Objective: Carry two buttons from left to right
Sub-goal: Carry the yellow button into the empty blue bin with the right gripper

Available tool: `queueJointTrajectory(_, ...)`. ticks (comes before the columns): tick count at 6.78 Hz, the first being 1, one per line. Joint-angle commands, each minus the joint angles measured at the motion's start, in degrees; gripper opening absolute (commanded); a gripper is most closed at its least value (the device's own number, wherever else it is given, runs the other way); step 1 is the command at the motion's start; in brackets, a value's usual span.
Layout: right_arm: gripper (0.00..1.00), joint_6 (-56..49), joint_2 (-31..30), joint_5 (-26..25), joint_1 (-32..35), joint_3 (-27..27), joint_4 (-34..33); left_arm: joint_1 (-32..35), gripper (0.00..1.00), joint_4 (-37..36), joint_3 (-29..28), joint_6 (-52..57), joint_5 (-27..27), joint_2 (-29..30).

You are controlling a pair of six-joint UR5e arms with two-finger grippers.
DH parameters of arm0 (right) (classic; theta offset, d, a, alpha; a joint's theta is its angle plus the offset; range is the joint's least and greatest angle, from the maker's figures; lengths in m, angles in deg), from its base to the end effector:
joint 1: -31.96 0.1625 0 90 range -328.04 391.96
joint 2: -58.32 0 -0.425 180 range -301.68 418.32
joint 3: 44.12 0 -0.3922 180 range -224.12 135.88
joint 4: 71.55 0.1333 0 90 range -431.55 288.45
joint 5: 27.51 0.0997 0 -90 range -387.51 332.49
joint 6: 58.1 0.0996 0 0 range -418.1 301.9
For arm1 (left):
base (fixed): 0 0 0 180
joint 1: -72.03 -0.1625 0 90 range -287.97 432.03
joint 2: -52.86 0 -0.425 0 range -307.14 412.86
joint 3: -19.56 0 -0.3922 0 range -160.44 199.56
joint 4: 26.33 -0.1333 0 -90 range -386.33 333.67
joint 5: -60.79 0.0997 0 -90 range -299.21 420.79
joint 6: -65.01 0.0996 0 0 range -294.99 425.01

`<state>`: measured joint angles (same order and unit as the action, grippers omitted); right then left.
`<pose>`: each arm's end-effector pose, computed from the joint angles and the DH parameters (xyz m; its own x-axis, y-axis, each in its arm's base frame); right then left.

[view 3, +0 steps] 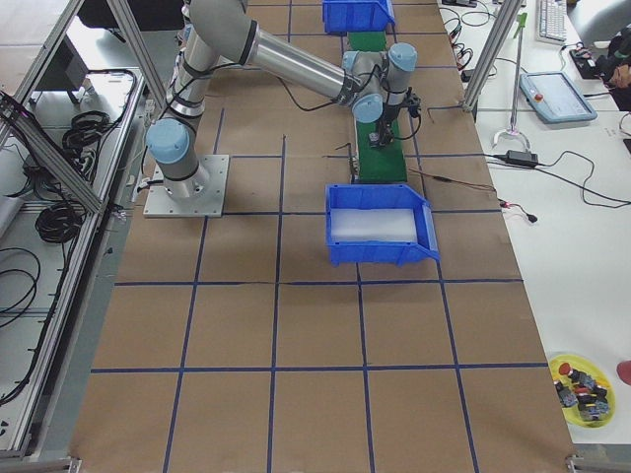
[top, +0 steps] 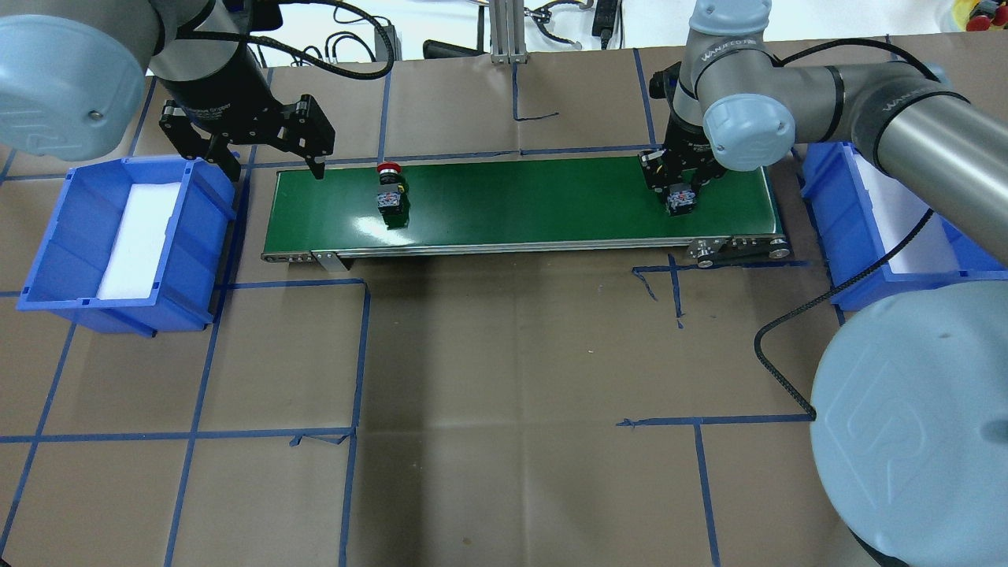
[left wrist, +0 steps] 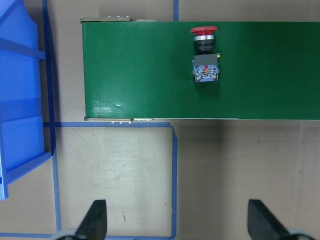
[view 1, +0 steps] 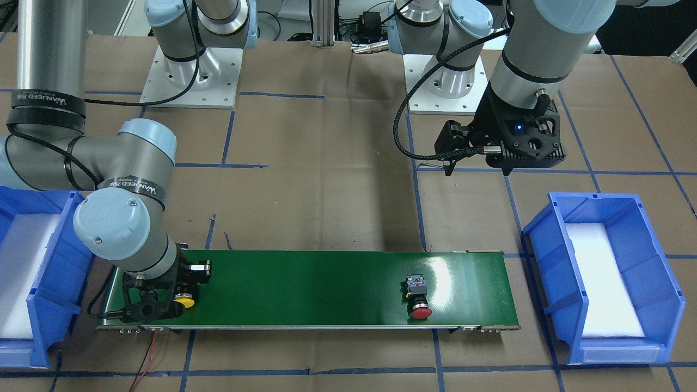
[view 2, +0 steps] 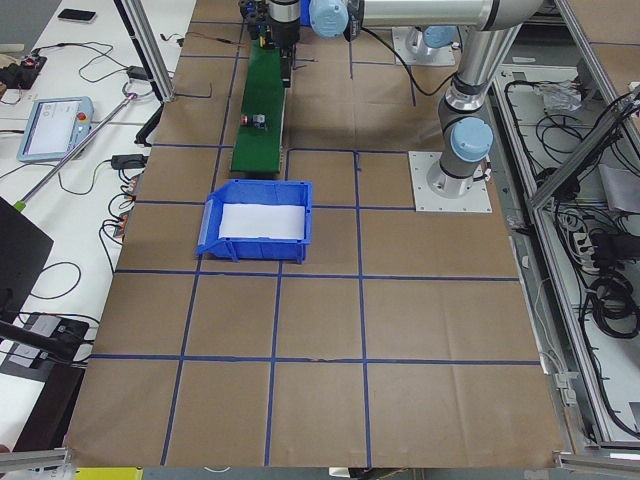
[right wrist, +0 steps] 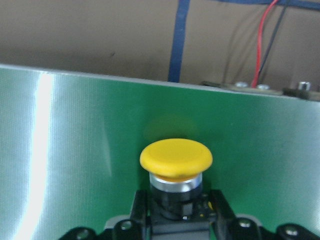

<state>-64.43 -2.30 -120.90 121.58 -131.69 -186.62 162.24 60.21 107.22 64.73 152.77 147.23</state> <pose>0.1231 -0.6553 0.2524 -0.9929 -0.1055 0.0551 -0.1035 0.9939 0.0391 -0.1318 -0.5260 0.4754 -0.9994 -0.0021 -0.0344 -0.0012 0.9997 -0.0251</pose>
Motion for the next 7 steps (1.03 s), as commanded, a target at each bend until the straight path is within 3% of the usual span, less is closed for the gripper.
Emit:
queueJointTrajectory(1, 0.05, -1.1, -3.3, -2.0, -3.6, 1.7, 1.5, -0.3, 1.00, -0.1, 1.8, 0.2, -0.3, -1.6)
queueJointTrajectory(3, 0.06, -2.5, -10.8, -1.4, -13.9, 2.7, 12.4, -0.3, 1.00, -0.3, 1.9, 0.2, -0.1, -1.6)
queueJointTrajectory(5, 0.06, -11.4, -11.7, -1.5, -19.9, 5.6, 13.6, -0.4, 1.00, -0.8, 2.0, 0.1, -0.2, -1.6)
queueJointTrajectory(7, 0.05, -16.2, -9.7, -1.4, -24.7, 2.2, 11.6, -0.7, 1.00, -0.7, 2.0, 0.2, -0.2, -1.6)
